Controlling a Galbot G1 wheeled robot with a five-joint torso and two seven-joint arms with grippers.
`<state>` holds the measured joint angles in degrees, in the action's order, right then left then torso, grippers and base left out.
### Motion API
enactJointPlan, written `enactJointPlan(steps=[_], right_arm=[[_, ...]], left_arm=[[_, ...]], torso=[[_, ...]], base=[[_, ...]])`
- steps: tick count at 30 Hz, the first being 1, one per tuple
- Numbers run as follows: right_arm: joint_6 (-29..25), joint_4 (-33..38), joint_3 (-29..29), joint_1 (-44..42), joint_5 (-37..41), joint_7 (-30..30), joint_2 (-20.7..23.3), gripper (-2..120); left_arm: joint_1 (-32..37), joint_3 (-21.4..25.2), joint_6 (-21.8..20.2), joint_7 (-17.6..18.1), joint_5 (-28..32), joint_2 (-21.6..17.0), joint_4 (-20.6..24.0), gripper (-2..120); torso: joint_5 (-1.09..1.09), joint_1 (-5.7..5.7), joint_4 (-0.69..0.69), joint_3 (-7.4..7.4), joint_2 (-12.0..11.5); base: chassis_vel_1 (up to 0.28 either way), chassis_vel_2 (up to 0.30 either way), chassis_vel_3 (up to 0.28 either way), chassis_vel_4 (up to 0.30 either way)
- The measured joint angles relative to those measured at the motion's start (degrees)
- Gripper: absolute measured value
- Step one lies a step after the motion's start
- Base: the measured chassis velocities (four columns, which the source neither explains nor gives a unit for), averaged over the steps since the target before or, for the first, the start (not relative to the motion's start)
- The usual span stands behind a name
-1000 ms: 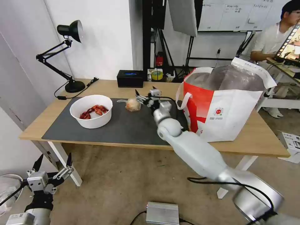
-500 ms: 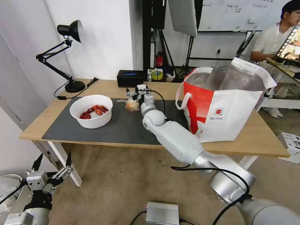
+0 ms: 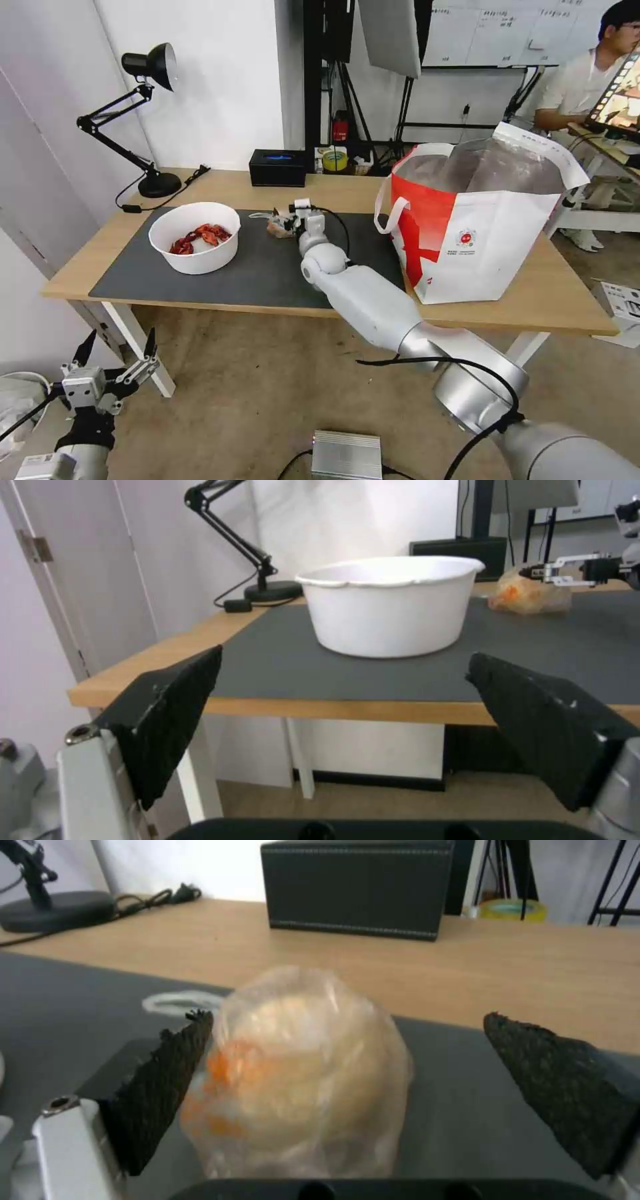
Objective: Pick up the trash from the table and place it into the takeout bag.
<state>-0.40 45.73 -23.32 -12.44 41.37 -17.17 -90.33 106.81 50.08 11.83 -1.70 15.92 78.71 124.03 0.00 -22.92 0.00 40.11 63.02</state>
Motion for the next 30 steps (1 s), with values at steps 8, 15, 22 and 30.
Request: enactJointPlan(steps=[8,15,22,30], right_arm=[[-0.04,-1.71,0.64,-0.68,-0.32,1.67,0.01,100],[0.11,-2.74,0.99,-0.68,-0.4,3.16,0.01,96],[0.19,-3.81,1.22,-0.86,-0.39,4.66,0.01,72],[0.28,-4.54,2.04,-0.91,-0.3,5.36,0.01,43]], left_arm=[[0.09,-1.59,0.46,-0.05,-1.94,0.83,-0.85,100],[0.22,-2.39,0.5,-0.05,-3.12,1.87,-0.54,100],[0.32,-2.95,0.51,-0.05,-4.35,3.02,-0.42,100],[0.48,-3.19,0.92,-0.05,-5.24,4.38,-0.38,100]], torso=[[0.0,0.0,0.0,0.0,0.0],[0.0,0.0,-0.01,0.0,0.0],[0.0,0.0,0.0,0.0,0.0],[0.01,0.0,-0.01,0.0,0.0]], base=[[0.0,0.0,0.0,0.0],[0.0,0.0,0.0,0.0],[0.0,0.0,0.0,0.0],[0.0,0.0,0.0,0.0]])
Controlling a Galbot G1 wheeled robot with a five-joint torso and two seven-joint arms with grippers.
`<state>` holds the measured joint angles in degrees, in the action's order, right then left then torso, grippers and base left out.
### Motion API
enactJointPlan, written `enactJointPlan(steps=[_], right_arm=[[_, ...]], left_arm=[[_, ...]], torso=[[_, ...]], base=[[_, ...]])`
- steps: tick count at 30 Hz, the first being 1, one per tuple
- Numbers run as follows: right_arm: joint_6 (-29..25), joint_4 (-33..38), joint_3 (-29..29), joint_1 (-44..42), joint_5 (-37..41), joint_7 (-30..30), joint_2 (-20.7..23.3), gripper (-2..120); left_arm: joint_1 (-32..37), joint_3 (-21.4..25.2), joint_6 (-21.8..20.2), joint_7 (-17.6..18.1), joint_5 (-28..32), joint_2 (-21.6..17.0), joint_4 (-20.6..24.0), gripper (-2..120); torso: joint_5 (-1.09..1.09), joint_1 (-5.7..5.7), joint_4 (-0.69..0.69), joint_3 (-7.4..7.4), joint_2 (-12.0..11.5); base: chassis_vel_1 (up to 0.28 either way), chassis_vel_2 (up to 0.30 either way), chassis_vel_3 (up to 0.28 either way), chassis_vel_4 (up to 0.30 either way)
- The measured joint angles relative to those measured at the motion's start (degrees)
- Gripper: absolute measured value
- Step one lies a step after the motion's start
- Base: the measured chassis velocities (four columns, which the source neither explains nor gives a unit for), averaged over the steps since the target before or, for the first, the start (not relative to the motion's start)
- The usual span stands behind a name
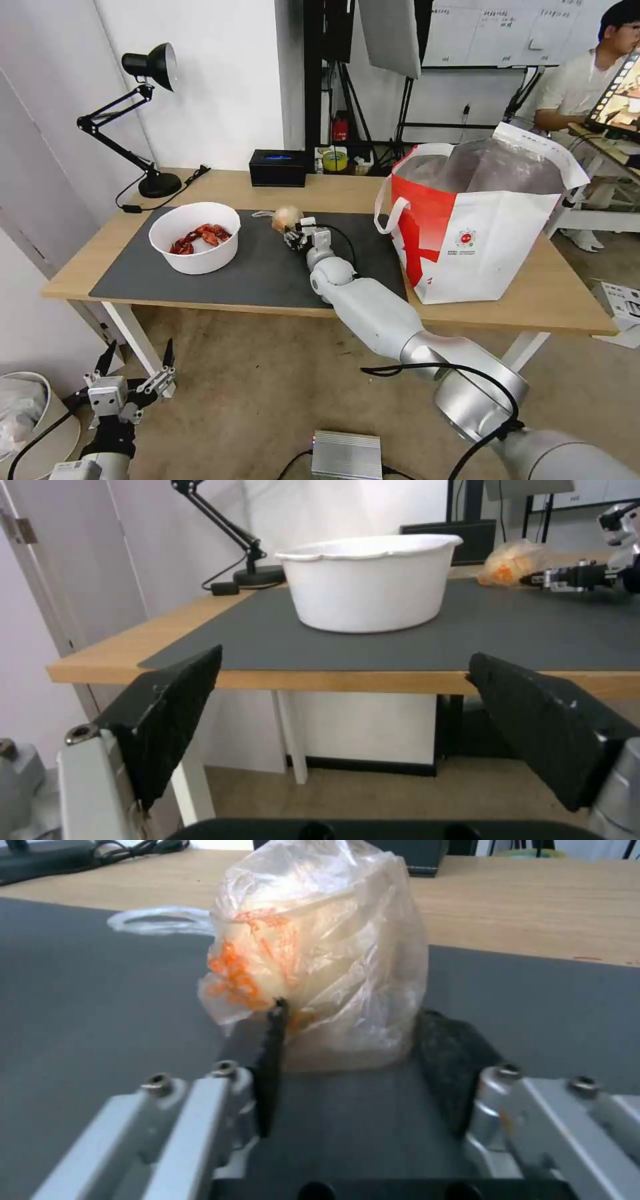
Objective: Pick up the trash from the table and place it into the takeout bag.
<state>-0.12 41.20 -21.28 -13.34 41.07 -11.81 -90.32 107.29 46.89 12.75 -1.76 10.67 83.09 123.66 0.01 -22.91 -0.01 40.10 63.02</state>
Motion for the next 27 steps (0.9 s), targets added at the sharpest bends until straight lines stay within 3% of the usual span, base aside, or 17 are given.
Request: enactJointPlan(steps=[6,8,10,27], right_arm=[[-0.17,-0.48,0.28,-0.07,-0.06,0.42,-0.03,19],[-0.21,-0.48,0.31,-0.12,-0.08,0.45,-0.03,15],[-0.34,-0.37,0.41,-0.31,-0.16,0.54,-0.01,4],[-3.95,4.28,2.6,-3.86,-4.63,0.53,0.33,0]], left_arm=[[-0.2,-0.4,0.28,-0.02,-0.45,0.58,-0.53,100],[-0.23,-0.44,0.3,-0.02,-0.53,0.64,-0.6,100],[-0.29,-0.61,0.33,-0.03,-0.63,0.71,-0.8,100],[-0.27,-0.85,0.71,-0.09,-1.07,1.37,-1.4,100]], torso=[[0.0,0.01,0.0,-0.01,0.02],[0.0,0.01,0.0,-0.01,0.02],[0.0,0.01,0.0,-0.02,0.02],[-0.02,0.0,0.04,-0.01,0.01]], base=[[0.0,0.0,0.0,0.0],[0.0,0.0,0.0,0.0],[0.0,0.0,0.0,0.0],[0.0,0.0,0.0,0.0]])
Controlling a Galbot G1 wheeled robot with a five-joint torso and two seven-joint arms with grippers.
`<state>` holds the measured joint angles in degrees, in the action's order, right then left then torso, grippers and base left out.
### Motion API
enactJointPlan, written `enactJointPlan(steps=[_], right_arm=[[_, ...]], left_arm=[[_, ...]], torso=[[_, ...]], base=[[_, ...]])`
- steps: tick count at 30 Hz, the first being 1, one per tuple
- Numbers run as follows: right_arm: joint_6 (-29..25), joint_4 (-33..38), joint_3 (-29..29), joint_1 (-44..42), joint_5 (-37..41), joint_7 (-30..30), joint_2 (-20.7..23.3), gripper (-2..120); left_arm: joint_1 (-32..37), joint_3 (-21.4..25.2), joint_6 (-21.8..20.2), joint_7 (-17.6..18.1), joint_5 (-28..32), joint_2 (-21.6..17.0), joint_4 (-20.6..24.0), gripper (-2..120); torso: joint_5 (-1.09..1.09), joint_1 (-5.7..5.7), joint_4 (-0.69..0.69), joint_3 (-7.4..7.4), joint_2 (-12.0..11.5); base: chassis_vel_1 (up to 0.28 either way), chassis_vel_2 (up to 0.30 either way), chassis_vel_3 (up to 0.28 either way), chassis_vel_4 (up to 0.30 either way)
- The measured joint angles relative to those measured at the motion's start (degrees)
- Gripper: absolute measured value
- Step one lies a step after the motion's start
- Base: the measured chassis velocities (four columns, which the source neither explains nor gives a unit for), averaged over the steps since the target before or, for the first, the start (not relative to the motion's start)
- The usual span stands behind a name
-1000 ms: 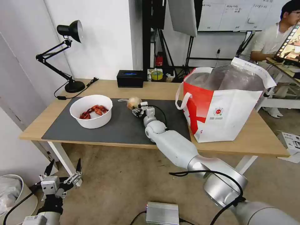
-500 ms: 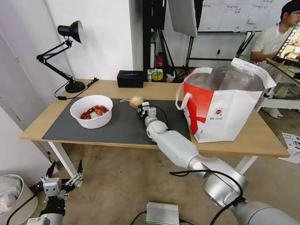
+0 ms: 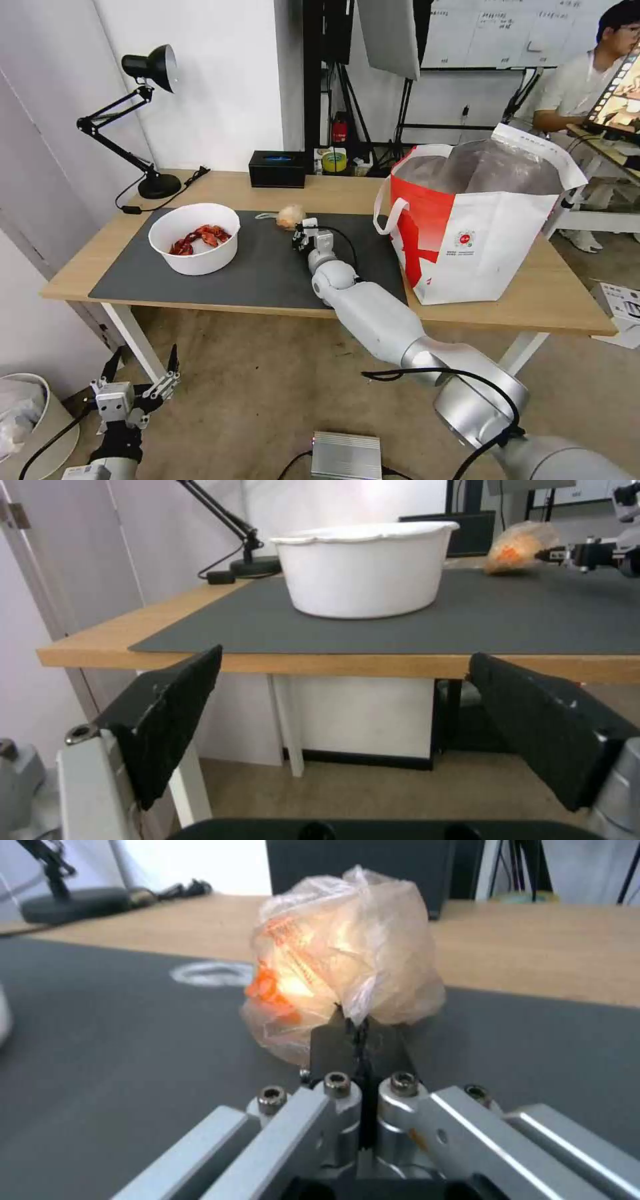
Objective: Pick up the trash from the table and place it into the takeout bag.
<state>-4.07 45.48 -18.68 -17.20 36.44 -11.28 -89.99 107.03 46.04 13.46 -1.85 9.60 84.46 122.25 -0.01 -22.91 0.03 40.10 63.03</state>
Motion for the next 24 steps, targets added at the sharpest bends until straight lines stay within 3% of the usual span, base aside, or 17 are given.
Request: enactJointPlan(steps=[11,24], right_arm=[[-6.09,6.81,1.43,-2.41,-8.41,-0.31,0.81,0],[-8.35,13.53,1.56,-2.58,-11.97,-1.7,3.76,0]], left_arm=[[-0.24,0.18,0.01,0.0,0.18,-0.91,0.12,100],[-1.33,-0.01,-0.01,0.0,1.31,-2.54,-0.98,100]], torso=[[0.02,-0.02,-0.05,0.03,-0.03],[0.01,-0.02,-0.04,0.01,-0.02]], base=[[0.0,0.0,0.0,0.0],[0.0,0.0,0.0,0.0]])
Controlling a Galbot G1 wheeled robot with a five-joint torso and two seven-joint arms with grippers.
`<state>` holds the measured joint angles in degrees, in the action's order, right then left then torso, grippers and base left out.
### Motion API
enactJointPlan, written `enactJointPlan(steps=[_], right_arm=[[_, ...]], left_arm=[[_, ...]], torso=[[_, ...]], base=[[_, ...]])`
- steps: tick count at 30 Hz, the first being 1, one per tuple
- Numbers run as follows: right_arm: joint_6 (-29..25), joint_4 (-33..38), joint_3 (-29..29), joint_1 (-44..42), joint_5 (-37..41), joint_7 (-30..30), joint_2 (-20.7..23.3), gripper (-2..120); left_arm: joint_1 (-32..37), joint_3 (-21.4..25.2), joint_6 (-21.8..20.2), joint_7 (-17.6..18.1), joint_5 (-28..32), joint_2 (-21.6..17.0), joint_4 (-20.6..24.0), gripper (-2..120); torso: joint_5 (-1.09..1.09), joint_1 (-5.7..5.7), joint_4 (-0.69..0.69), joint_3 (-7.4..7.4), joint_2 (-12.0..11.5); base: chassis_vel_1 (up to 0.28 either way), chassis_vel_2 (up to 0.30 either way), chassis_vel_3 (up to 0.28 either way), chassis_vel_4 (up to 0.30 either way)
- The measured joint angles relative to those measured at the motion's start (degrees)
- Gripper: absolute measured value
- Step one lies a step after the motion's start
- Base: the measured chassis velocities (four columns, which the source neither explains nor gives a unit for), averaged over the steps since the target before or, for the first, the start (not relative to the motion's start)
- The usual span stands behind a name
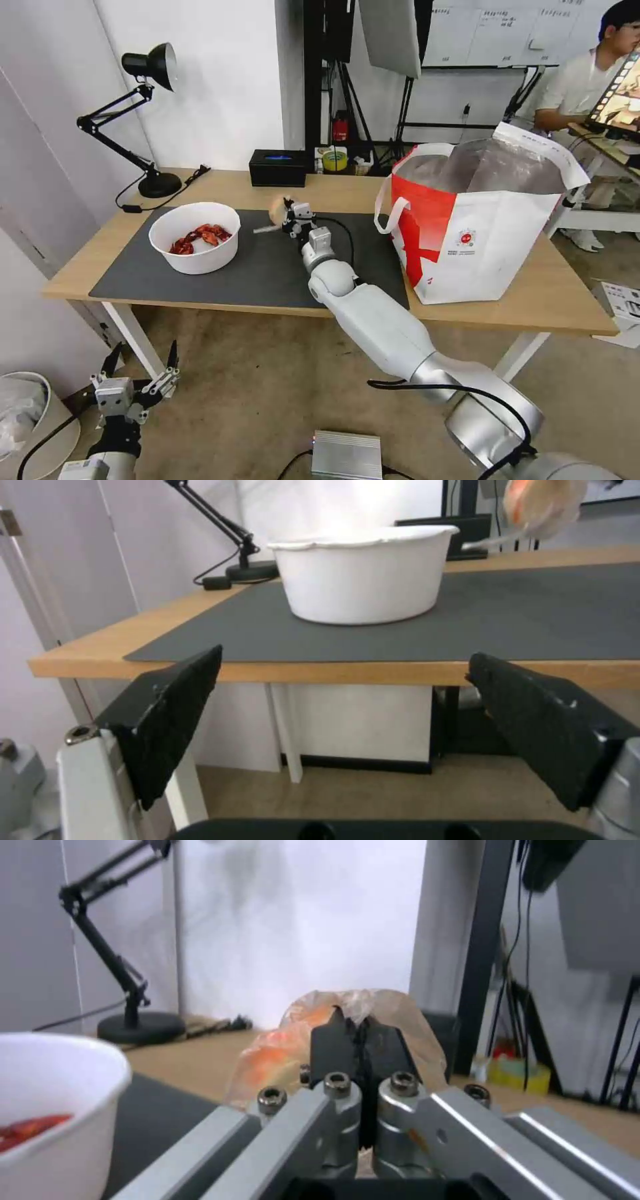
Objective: Pick up the trash from the table and place it into the takeout bag.
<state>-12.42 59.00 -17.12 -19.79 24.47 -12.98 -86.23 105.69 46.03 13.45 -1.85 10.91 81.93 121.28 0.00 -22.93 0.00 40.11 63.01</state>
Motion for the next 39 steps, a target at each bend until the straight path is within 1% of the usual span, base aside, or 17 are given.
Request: enactJointPlan(steps=[4,9,12,13,16,18,21,22,25,26,29,30,33,35,38,39], right_arm=[[-2.81,3.1,0.75,0.02,-4.41,0.03,2.39,0],[-4.53,5.06,1.22,0.55,-6.06,0.22,3.86,0],[-6.83,7.66,1.6,1.02,-7.57,0.6,5.55,0],[-6.83,7.66,1.6,1.02,-7.57,0.6,5.55,0],[-8.54,10.62,2.07,1.19,-9.74,0.91,7.01,0],[-8.75,12.02,2.28,1.17,-10.09,0.72,7.49,0],[-8.86,15.91,3.33,0.97,-10.93,0.04,8.95,0],[-8.86,15.91,3.33,0.97,-10.93,0.04,8.95,0],[-9.31,18.93,4.71,1.56,-12.93,-0.05,11.15,0],[-9.31,18.93,4.71,1.56,-12.93,-0.05,11.15,0],[-9.64,22.09,6.71,2.28,-14.67,-0.13,14.07,0],[-9.64,22.09,6.71,2.28,-14.67,-0.13,14.07,0],[-9.64,24.87,9.26,2.9,-14.9,-0.42,17.16,0],[-9.62,25.48,10.14,3.08,-14.89,-0.44,18.03,0],[-9.35,27.01,13.33,3.54,-14.17,-0.61,21.08,0],[-9.35,27.01,13.33,3.54,-14.17,-0.61,21.08,0]], left_arm=[[-0.69,-0.04,-0.17,0.04,0.84,-1.07,-0.63,100],[-1.03,-0.03,-0.29,0.07,1.34,-1.76,-1.0,100],[-1.54,0.21,-0.53,0.12,2.0,-2.53,-1.22,100],[-1.54,0.21,-0.53,0.12,2.0,-2.53,-1.22,100],[-1.62,0.67,-1.44,0.16,2.78,-3.26,-0.8,100],[-1.6,0.85,-1.62,0.17,3.0,-3.52,-0.53,100],[-1.39,1.12,-1.84,0.18,3.25,-3.9,0.23,100],[-1.39,1.12,-1.84,0.18,3.25,-3.9,0.23,100],[-1.15,1.4,-1.93,0.19,3.5,-4.25,0.69,100],[-1.15,1.4,-1.93,0.19,3.5,-4.25,0.69,100],[-0.89,1.93,-2.0,0.2,4.24,-4.77,1.08,100],[-0.89,1.93,-2.0,0.2,4.24,-4.77,1.08,100],[-0.66,1.98,-2.85,0.2,6.24,-5.14,1.93,100],[-0.63,1.98,-3.16,0.2,6.79,-5.27,2.29,100],[-0.73,1.72,-3.64,0.19,7.35,-5.99,2.69,100],[-0.73,1.72,-3.64,0.19,7.35,-5.99,2.69,100]], torso=[[0.0,0.01,0.0,0.0,0.0],[0.0,0.01,0.0,0.0,0.01],[0.0,0.01,0.01,0.0,0.01],[0.0,0.01,0.01,0.0,0.01],[0.0,0.01,0.01,-0.01,0.01],[0.0,0.01,0.0,-0.01,0.01],[0.0,0.01,0.0,-0.01,0.01],[0.0,0.01,0.0,-0.01,0.01],[0.0,0.01,0.0,-0.01,0.01],[0.0,0.01,0.0,-0.01,0.01],[0.0,0.01,0.0,-0.01,0.01],[0.0,0.01,0.0,-0.01,0.01],[0.0,0.02,0.01,-0.01,0.01],[0.01,0.01,0.01,-0.01,0.01],[0.01,0.01,0.0,-0.01,0.01],[0.01,0.01,0.0,-0.01,0.01]], base=[[0.0,0.0,0.0,0.0],[0.0,0.0,0.0,0.0],[0.0,0.0,0.0,0.0],[0.0,0.0,0.0,0.0],[0.0,0.0,0.0,0.0],[0.0,0.0,0.0,0.0],[0.0,0.0,0.0,0.0],[0.0,0.0,0.0,0.0],[0.0,0.0,0.0,0.0],[0.0,0.0,0.0,0.0],[0.0,0.0,0.0,0.0],[0.0,0.0,0.0,0.0],[0.0,0.0,0.0,0.0],[0.0,0.0,0.0,0.0],[0.0,0.0,0.0,0.0],[0.0,0.0,0.0,0.0]])
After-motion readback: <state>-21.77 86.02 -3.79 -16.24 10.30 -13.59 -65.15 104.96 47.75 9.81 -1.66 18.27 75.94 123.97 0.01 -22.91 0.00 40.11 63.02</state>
